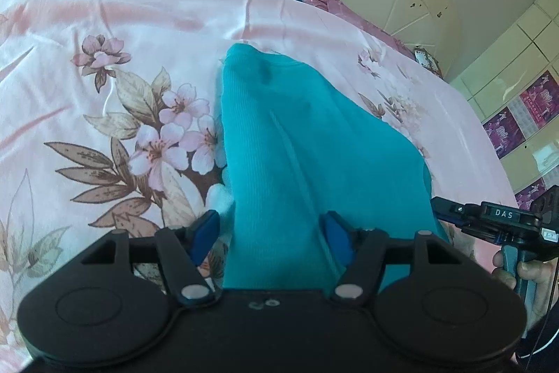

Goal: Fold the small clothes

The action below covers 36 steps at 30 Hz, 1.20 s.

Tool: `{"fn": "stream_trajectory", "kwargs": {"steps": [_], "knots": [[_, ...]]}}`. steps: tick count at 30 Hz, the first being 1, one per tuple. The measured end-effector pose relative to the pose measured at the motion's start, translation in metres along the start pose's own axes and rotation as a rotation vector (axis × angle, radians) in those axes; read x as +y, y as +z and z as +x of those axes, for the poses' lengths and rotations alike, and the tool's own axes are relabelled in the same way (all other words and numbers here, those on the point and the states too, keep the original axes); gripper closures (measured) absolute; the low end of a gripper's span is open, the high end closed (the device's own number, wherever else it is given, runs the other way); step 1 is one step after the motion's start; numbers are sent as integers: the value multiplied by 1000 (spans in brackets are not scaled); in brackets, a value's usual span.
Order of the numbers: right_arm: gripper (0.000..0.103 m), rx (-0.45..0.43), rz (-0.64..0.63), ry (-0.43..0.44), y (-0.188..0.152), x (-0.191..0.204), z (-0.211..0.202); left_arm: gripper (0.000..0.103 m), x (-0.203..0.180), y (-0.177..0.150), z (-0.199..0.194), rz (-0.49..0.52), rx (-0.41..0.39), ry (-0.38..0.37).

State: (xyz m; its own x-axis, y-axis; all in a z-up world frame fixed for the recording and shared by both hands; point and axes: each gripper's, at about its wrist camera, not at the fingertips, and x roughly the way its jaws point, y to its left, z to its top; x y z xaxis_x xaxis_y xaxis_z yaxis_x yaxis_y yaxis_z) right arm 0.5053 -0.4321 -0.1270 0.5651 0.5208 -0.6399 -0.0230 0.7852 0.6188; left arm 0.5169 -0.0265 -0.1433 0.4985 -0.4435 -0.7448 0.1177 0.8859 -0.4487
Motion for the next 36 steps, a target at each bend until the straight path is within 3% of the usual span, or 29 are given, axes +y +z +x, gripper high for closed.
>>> {"fn": "stream_trajectory", "kwargs": {"steps": [6,18,19,21,23,26,29,31,33,34,36], "knots": [[82,20,88,28,-3,-9,0,37,1,0,1,3,6,-8],[82,24,109,99,-10,-7,-4,37,4,-4,-1,10,4,-19],[83,21,103,89,-10,-6,-3,37,2,-4,-1,17,2,-13],[97,-7,62,84,-10,0,-8,42,-2,-5,-3,30,-12,-1],[97,-47,-12,65,-12,12,-20,44,-6,-5,-4,46,-17,5],[98,-91,-152,-35,-22,27,-27,40,-10,-6,-3,73,-18,12],[97,-49,-165,-102,-28,24,-8,38,-10,-7,-2,88,-5,26],[97,-75,-162,-125,-29,23,-11,36,-12,-4,-4,97,7,40],[79,-89,-144,-160,-29,23,-20,32,-15,-3,-8,138,6,70],[62,-87,-127,-142,-28,20,-25,31,-16,-3,-9,153,7,78],[59,-66,-60,-75,-28,9,-33,30,-13,-2,-13,164,7,72]]}}
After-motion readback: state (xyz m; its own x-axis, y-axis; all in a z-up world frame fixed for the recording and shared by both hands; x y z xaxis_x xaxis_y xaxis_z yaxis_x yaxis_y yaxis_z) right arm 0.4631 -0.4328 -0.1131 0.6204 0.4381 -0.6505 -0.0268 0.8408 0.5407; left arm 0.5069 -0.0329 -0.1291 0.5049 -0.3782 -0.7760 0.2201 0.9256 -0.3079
